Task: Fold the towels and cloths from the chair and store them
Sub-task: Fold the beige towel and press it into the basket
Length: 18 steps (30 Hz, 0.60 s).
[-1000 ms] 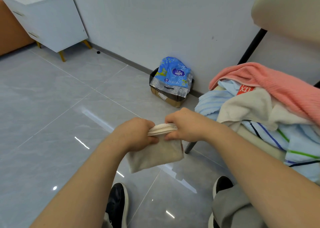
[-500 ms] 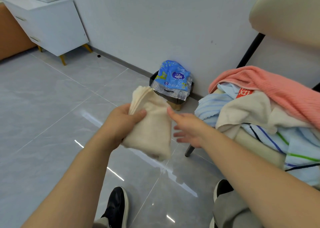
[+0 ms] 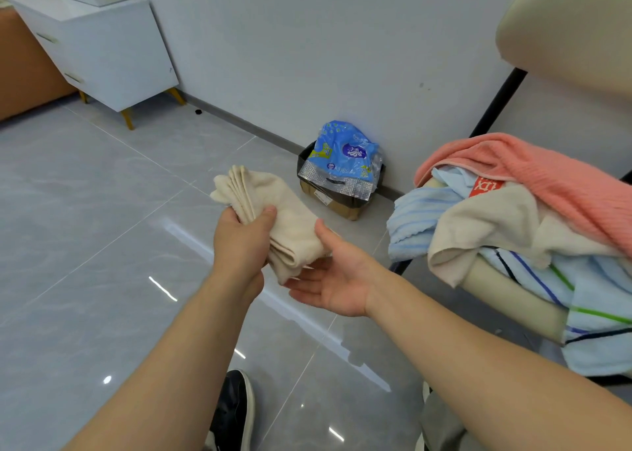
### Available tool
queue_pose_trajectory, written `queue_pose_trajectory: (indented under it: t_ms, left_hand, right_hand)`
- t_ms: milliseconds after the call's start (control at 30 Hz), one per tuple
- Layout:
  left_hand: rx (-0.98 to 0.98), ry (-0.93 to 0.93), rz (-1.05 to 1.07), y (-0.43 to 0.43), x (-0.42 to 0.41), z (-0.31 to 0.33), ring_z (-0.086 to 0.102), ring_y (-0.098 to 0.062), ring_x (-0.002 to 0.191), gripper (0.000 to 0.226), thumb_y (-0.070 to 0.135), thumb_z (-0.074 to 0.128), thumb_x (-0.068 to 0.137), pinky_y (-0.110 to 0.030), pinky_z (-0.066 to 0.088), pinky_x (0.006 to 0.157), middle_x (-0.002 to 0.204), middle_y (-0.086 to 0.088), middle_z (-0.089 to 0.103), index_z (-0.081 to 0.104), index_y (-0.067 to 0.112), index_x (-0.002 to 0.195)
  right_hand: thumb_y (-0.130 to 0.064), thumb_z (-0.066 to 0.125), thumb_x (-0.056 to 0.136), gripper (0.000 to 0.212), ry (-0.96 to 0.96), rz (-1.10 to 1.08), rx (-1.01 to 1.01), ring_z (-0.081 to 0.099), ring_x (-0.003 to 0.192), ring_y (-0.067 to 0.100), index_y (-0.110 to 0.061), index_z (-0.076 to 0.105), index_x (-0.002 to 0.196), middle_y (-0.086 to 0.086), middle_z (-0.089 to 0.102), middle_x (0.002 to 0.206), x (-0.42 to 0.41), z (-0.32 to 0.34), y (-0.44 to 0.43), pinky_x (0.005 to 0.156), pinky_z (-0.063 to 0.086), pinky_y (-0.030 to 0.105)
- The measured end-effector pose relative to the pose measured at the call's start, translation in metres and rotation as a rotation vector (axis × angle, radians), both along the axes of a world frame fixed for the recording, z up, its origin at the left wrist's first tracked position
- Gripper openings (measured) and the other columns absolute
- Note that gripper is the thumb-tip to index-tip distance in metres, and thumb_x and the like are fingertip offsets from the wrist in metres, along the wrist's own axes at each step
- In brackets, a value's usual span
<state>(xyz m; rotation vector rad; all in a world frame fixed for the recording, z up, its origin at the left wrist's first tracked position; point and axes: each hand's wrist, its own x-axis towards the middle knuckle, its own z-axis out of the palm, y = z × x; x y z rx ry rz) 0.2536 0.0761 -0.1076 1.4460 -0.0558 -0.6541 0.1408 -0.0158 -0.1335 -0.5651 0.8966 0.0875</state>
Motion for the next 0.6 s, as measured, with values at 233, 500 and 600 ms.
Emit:
queue_pose_trajectory:
  t_ms: [233, 500, 600]
  left_hand:
    - [-0.301, 0.360, -0.116, 0.001, -0.005, 0.010, 0.069, -0.024, 0.110, 0.048, -0.013, 0.059, 0.081, -0.033, 0.053, 0.099, 0.121, -0.010, 0.071, 0.061, 0.004, 0.126]
    - [-0.549, 0.734, -0.481, 0.021, 0.019, 0.024, 0.051, -0.032, 0.135, 0.095, 0.081, 0.048, 0.080, -0.040, 0.033, 0.117, 0.142, -0.013, 0.057, 0.062, 0.004, 0.133]
    - [-0.264, 0.521, -0.547, 0.017, 0.013, 0.026, 0.059, -0.035, 0.126, 0.077, 0.067, 0.059, 0.081, -0.050, 0.041, 0.109, 0.134, -0.014, 0.064, 0.063, 0.011, 0.134]
  right_hand:
    - [-0.014, 0.066, 0.094, 0.037, -0.132, -0.363, -0.288, 0.072, 0.102, 0.024, -0.009, 0.061, 0.131, 0.010, 0.074, 0.114, 0.003, 0.021, -0.028, 0.085, 0.060, 0.041]
    - [-0.016, 0.066, 0.092, 0.034, -0.295, -0.123, -0.619, 0.071, 0.108, 0.025, -0.004, 0.063, 0.124, 0.011, 0.072, 0.119, -0.034, 0.072, -0.069, 0.090, 0.059, 0.038]
    - [-0.015, 0.066, 0.089, 0.032, -0.233, 0.023, -0.602, 0.072, 0.102, 0.026, -0.003, 0.066, 0.118, 0.014, 0.073, 0.116, -0.042, 0.069, -0.071, 0.085, 0.061, 0.037]
